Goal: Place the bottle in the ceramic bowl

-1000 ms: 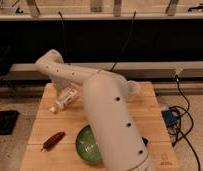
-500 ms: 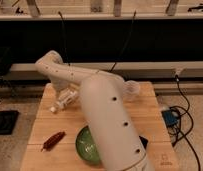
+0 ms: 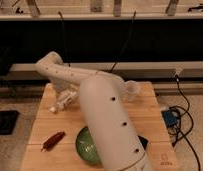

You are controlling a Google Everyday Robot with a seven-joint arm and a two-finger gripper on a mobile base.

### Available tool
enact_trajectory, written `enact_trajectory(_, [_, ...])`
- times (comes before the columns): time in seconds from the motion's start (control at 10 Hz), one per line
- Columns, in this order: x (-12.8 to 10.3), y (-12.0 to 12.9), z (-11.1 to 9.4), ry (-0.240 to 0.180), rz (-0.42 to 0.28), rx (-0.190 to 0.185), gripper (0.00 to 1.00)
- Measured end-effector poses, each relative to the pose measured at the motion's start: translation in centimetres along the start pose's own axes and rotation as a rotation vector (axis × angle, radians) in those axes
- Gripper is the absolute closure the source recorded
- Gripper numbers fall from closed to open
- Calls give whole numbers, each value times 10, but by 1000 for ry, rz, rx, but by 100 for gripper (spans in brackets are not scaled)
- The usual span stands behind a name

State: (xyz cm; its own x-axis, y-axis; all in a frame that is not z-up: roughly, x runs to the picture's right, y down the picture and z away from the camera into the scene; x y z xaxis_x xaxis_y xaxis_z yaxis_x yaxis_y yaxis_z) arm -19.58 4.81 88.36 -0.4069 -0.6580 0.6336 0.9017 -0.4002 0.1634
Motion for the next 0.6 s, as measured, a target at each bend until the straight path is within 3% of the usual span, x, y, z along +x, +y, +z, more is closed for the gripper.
enact_trajectory(0.3, [2,-11,-3,45,94,22,20])
enact_trajectory(0.6, [7,-8,1,47,249,42,20])
